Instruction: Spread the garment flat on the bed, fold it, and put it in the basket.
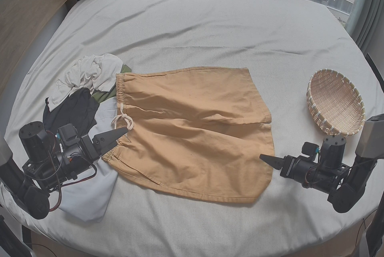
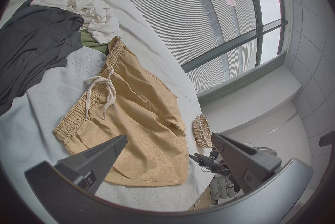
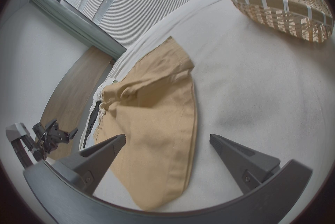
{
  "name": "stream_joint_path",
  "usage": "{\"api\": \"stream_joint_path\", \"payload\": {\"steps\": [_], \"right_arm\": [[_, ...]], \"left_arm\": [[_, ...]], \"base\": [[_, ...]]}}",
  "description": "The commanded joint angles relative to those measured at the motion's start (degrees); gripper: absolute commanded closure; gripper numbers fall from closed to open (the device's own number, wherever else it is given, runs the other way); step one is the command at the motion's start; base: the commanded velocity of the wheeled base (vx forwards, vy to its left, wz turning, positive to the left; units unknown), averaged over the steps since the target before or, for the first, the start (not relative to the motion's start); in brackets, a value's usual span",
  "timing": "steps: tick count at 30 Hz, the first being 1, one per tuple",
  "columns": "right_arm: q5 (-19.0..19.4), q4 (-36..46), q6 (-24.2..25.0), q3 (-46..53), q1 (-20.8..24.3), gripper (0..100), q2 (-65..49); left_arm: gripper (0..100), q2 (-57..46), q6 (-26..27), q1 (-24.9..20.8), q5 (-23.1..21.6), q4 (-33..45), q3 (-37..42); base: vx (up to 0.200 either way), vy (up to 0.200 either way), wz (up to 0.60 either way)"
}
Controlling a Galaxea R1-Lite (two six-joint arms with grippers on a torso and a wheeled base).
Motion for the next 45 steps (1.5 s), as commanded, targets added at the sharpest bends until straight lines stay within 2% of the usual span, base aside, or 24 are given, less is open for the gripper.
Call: {"api": "stream_joint_path", "payload": {"steps": [1, 3, 12, 23, 30, 34, 38, 45], "right_arm": [[0.08, -0.23, 0.78, 0.95, 2.41, 0, 1.19], [-0.01, -0.50, 1.13, 0.86, 2.77, 0, 1.89], [0.08, -6.30, 8.69, 4.99, 7.25, 0, 1.54], [0.34, -7.88, 11.24, 11.93, 8.57, 0, -7.34], [0.34, -7.88, 11.33, 14.48, 6.90, 0, -11.82], [0.17, -7.88, 10.71, 15.36, 3.29, 0, -12.61], [0.08, -7.88, 8.78, 16.68, 1.36, 0, -12.17], [0.08, -7.97, 8.69, 16.85, 1.45, 0, -12.35]], "left_arm": [[0, 0.02, -0.05, -0.13, 0.13, -0.26, 0.38], [0, 0.02, -0.05, -0.13, 0.13, -0.26, 0.46], [0, 0.11, -0.05, 0.31, 0.13, -1.58, 1.17], [0, 2.66, -0.05, 2.33, 1.18, -3.78, 0.90], [0, 4.95, 1.45, 5.06, 1.10, -5.36, 2.49], [0, 6.00, 4.52, 5.50, 1.10, -6.15, 4.68], [0, 6.62, 5.23, 6.20, 1.27, -6.06, 5.21], [0, 10.04, 6.54, 6.02, 7.86, -6.15, 5.47]], "base": [[0.000, 0.000, 0.00], [0.000, 0.000, 0.00], [0.000, 0.000, 0.00], [0.000, 0.000, 0.00], [0.000, 0.000, 0.00], [0.000, 0.000, 0.00], [0.000, 0.000, 0.00], [0.000, 0.000, 0.00]]}}
